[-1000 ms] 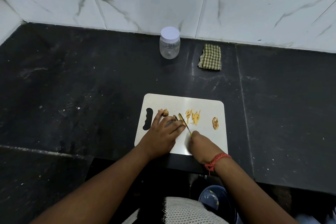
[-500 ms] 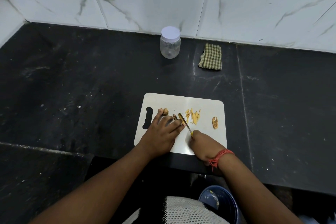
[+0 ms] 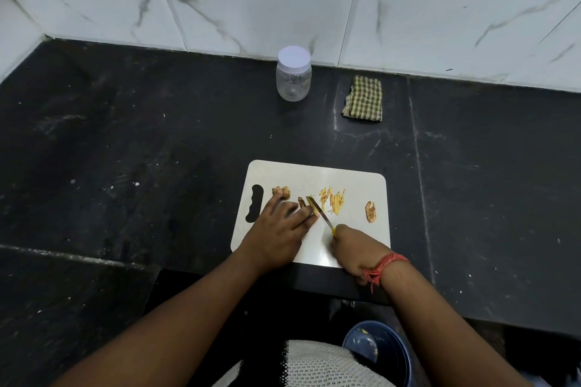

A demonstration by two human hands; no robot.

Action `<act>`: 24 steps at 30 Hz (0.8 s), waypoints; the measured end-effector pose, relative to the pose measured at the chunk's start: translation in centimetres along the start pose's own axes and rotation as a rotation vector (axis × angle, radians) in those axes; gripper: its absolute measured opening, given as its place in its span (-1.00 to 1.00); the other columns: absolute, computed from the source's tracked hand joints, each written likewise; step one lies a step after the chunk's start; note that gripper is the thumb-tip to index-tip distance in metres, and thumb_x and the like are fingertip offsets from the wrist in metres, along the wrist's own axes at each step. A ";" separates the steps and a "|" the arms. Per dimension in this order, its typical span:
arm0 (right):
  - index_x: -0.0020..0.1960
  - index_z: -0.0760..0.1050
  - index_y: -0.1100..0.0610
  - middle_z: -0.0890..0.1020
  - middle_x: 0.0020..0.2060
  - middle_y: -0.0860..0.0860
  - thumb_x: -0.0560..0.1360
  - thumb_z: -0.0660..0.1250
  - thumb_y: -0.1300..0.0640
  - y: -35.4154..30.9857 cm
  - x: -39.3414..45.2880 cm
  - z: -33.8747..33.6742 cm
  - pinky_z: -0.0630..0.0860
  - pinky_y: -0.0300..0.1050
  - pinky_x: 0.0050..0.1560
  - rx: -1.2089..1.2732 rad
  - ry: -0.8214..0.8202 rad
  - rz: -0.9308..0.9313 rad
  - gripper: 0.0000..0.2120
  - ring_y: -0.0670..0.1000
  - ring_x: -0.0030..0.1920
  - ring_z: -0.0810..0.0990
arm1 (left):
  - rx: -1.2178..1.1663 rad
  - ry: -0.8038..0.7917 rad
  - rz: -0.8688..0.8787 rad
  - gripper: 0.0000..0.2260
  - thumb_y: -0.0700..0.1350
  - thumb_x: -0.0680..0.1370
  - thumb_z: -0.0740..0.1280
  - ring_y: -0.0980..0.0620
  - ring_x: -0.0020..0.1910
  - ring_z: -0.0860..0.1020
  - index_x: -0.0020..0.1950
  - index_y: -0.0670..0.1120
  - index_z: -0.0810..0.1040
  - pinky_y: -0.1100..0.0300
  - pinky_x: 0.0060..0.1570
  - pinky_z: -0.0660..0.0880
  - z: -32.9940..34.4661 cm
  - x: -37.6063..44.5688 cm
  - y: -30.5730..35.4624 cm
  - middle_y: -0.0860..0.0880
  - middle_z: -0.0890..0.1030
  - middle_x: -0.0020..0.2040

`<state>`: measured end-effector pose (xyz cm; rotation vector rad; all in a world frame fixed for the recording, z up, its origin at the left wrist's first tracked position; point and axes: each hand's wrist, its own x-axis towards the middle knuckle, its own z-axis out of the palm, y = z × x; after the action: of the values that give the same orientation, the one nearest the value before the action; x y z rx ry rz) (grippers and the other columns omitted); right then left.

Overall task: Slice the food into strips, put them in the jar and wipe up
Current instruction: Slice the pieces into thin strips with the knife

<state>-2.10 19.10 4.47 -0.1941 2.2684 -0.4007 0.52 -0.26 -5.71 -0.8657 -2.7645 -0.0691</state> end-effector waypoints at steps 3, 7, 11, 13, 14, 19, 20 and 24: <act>0.00 0.35 0.19 0.45 -0.27 0.04 0.59 0.06 0.31 0.1 -0.1 0.0 0.31 -0.21 -0.41 0.005 -0.019 0.006 -0.88 -0.03 -0.31 0.43 | 0.005 -0.004 -0.002 -0.57 -0.08 0.56 0.27 -0.18 0.20 0.51 0.43 -0.09 0.51 -0.31 0.39 0.27 -0.1 0.0 0.0 -0.08 0.52 0.37; 0.00 0.34 0.18 0.44 -0.27 0.03 0.60 0.07 0.28 0.4 -0.4 0.0 0.30 -0.21 -0.41 -0.012 -0.020 0.004 -0.90 -0.04 -0.31 0.42 | 0.011 0.001 -0.007 -0.57 -0.09 0.55 0.27 -0.17 0.21 0.50 0.43 -0.09 0.51 -0.30 0.40 0.26 -0.2 0.1 0.0 -0.07 0.53 0.37; 0.00 0.34 0.17 0.44 -0.27 0.02 0.60 0.09 0.27 0.8 -0.5 0.1 0.31 -0.22 -0.39 -0.035 -0.016 0.004 -0.93 -0.05 -0.30 0.42 | 0.008 -0.006 -0.009 -0.57 -0.09 0.56 0.26 -0.17 0.21 0.51 0.43 -0.09 0.51 -0.30 0.39 0.27 -0.2 0.1 0.1 -0.07 0.53 0.37; 0.00 0.33 0.17 0.42 -0.27 0.01 0.61 0.09 0.26 0.8 -0.5 0.1 0.30 -0.23 -0.38 -0.041 -0.016 0.000 -0.93 -0.05 -0.29 0.41 | 0.015 -0.013 -0.012 -0.57 -0.08 0.56 0.26 -0.18 0.22 0.50 0.44 -0.09 0.50 -0.30 0.40 0.27 -0.3 0.1 0.1 -0.07 0.52 0.38; 0.00 0.32 0.17 0.42 -0.27 0.01 0.61 0.08 0.26 0.7 -0.6 0.1 0.30 -0.23 -0.38 -0.044 -0.018 -0.003 -0.93 -0.05 -0.29 0.41 | 0.018 -0.012 -0.015 -0.57 -0.08 0.56 0.27 -0.18 0.23 0.50 0.44 -0.09 0.50 -0.30 0.40 0.27 -0.3 0.1 0.1 -0.07 0.52 0.38; -0.02 0.32 0.17 0.42 -0.28 0.03 0.57 0.08 0.33 0.6 -0.6 -0.2 0.30 -0.21 -0.38 -0.061 -0.033 0.007 -0.90 -0.04 -0.30 0.41 | 0.009 0.003 -0.024 -0.57 -0.10 0.56 0.25 -0.17 0.25 0.48 0.44 -0.10 0.49 -0.29 0.41 0.27 -0.6 0.1 0.2 -0.07 0.52 0.38; -0.02 0.31 0.17 0.42 -0.28 0.03 0.56 0.08 0.33 0.7 -0.6 -0.2 0.30 -0.21 -0.38 -0.061 -0.036 0.010 -0.90 -0.04 -0.30 0.41 | 0.009 0.004 -0.037 -0.55 -0.11 0.55 0.24 -0.17 0.26 0.47 0.45 -0.11 0.48 -0.29 0.41 0.26 -0.7 0.1 0.3 -0.08 0.51 0.39; -0.03 0.30 0.18 0.42 -0.28 0.04 0.55 0.08 0.36 0.7 -0.7 -0.1 0.28 -0.20 -0.40 -0.051 -0.037 0.000 -0.89 -0.03 -0.31 0.40 | -0.005 -0.063 -0.168 -0.49 -0.02 0.58 0.20 -0.16 0.38 0.40 0.53 -0.10 0.37 -0.24 0.49 0.16 -1.2 0.4 0.2 -0.07 0.42 0.49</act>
<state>-1.65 20.01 4.76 -0.2264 2.2440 -0.3370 0.58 -0.03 -4.45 -0.6454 -2.8919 -0.0796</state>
